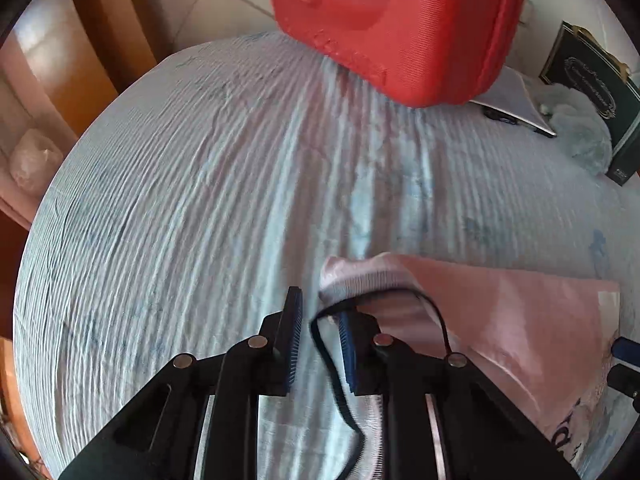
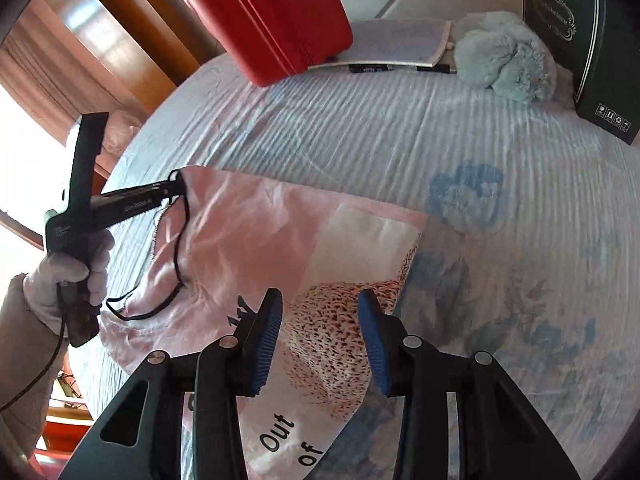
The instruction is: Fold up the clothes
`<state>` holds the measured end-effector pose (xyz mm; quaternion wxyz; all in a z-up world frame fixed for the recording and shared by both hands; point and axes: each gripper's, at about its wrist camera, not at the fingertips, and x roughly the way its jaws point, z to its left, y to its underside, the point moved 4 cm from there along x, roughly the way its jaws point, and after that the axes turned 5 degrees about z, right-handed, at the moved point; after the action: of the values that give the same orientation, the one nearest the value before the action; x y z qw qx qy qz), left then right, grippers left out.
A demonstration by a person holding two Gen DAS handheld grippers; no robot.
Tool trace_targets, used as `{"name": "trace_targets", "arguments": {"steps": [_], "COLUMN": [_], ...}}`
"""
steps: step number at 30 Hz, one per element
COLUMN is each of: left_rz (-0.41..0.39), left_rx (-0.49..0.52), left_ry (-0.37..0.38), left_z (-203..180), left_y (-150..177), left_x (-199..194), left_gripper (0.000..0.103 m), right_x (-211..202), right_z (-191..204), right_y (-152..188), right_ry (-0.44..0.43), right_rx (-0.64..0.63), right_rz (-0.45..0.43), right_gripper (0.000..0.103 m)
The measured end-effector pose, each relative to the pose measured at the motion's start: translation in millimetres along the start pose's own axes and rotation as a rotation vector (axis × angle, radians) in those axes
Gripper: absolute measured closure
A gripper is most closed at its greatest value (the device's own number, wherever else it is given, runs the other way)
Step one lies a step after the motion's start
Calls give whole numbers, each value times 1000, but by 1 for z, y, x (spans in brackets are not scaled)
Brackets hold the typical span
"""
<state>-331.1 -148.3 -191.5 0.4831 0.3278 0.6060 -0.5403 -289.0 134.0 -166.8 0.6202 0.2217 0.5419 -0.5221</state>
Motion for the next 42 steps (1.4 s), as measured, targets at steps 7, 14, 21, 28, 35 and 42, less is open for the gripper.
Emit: {"name": "trace_targets", "arguments": {"steps": [7, 14, 21, 28, 35, 42], "left_rz": [12, -18, 12, 43, -34, -39], "left_rx": [-25, 50, 92, 149, 155, 94], "left_ry": [83, 206, 245, 172, 180, 270], "left_z": [24, 4, -25, -14, 7, 23], "left_y": [15, 80, 131, 172, 188, 185], "left_x": [-18, -67, -69, -66, -94, -94], "left_gripper": [65, 46, 52, 58, 21, 20], "right_x": [-4, -27, -3, 9, -9, -27], "right_z": [-18, 17, 48, 53, 43, 12], "right_y": [7, 50, 91, 113, 127, 127], "right_ry": [120, -8, -53, 12, 18, 22], "right_rx": [79, 1, -53, -57, -15, 114], "right_rz": [-19, -37, 30, 75, 46, -52], "right_gripper": [66, 66, 66, 75, 70, 34]}}
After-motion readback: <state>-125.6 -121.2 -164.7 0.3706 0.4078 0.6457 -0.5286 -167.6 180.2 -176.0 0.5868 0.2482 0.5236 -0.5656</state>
